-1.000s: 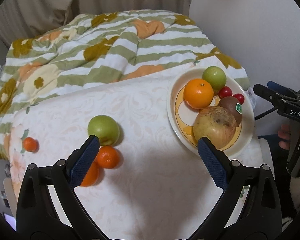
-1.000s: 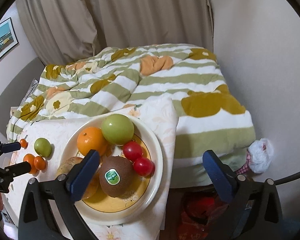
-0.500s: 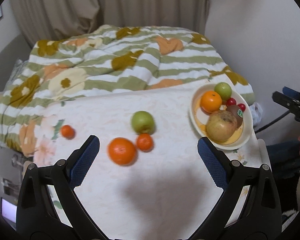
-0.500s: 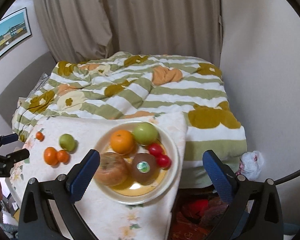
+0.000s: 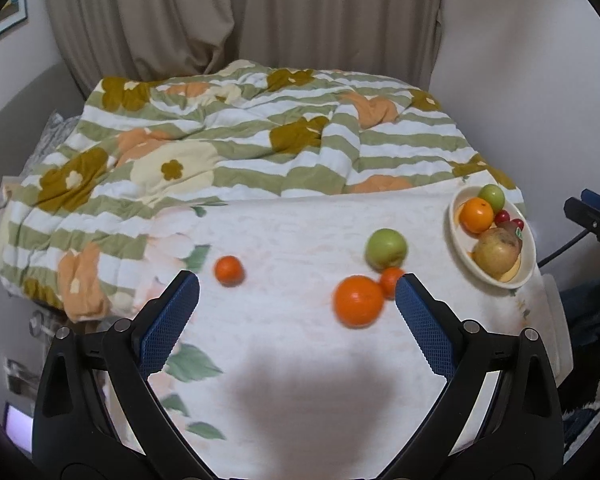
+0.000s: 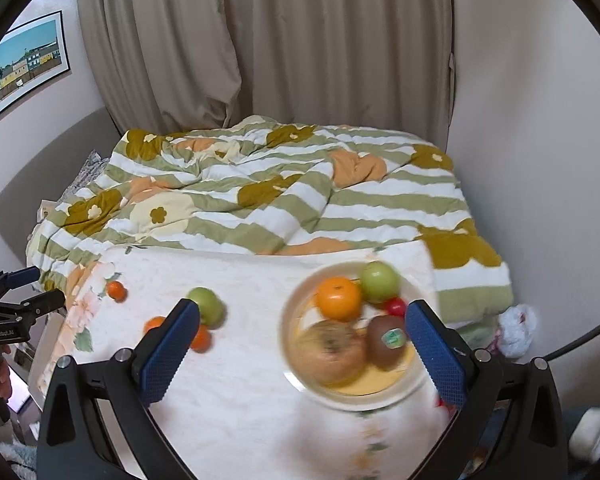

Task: Organize fruits
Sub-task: 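Grasp a small tangerine with the left gripper while the right gripper grasps another tangerine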

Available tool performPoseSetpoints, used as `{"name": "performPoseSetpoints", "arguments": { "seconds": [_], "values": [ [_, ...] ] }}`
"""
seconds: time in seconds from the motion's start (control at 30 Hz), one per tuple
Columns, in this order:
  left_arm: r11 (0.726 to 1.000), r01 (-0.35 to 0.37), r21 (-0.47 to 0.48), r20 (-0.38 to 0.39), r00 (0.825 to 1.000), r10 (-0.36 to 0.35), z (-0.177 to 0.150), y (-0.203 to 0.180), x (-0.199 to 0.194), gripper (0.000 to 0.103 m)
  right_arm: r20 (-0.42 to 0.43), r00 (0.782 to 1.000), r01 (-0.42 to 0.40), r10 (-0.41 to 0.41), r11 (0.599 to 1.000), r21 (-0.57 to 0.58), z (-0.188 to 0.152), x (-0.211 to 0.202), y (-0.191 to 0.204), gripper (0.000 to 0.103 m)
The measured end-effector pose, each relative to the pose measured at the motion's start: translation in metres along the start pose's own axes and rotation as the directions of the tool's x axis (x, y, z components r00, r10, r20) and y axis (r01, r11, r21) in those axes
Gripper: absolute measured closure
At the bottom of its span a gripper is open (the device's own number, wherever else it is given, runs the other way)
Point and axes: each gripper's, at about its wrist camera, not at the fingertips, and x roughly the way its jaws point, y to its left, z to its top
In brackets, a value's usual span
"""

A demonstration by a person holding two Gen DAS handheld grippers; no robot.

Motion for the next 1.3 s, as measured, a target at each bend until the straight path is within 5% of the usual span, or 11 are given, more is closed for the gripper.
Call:
{"name": "performPoseSetpoints", "arguments": {
  "seconds": [0.53,0.73,1.3],
  "values": [
    [0.991,0.102,0.087,-0.108,0.99,-0.092,0.002,0.108,0.061,0.0,-0.115,0.993,0.051,-0.031,0.984,0.17,-0.028,0.07,0.095,0.001],
    [0.978,0.163,0.128,-0.152,0.978,-0.143,0.004,0.118,0.1,0.0,-0.176,0.983,0.095,-0.052,0.964,0.248,-0.039,0.105,0.103,0.014],
    [0.949,0.265,0.168,-0.275,0.938,-0.213,-0.008,0.106,0.177,0.027,-0.362,0.932,0.11,0.023,0.933,0.342,-0.049,0.174,0.102,0.051]
  ]
}}
